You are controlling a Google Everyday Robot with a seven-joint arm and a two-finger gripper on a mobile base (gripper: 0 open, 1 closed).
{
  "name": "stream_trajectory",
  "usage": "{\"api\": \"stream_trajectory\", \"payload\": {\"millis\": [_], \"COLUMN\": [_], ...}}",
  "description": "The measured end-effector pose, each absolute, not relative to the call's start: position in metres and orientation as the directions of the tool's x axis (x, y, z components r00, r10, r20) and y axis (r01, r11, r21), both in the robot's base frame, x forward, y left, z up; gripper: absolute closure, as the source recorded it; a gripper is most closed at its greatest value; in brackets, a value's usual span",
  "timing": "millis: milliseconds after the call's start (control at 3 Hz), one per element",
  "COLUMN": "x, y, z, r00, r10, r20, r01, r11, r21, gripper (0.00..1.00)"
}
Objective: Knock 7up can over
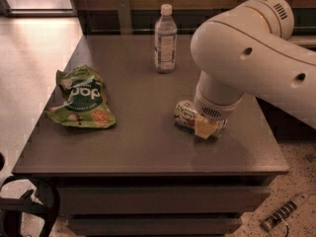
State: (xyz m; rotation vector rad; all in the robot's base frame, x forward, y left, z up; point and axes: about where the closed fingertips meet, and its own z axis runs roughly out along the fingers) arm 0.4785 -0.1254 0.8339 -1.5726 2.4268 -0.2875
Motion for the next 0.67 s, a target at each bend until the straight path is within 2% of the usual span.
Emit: {"api": "stream_trajectory", "payload": {"millis": [333,667], "x": [0.4784,0.4784], "y": [-0.125,-0.125], "z": [0.8337,0.8337], "r00": [-0.394,-0.394], "r10": [-0.915,-0.915], "r20": [-0.089,-0.089], "r01": [-0.869,-0.869], "r11": [0.402,0.402], "r21": [-0.289,-0.289], "gripper": [0.0,0.0]}}
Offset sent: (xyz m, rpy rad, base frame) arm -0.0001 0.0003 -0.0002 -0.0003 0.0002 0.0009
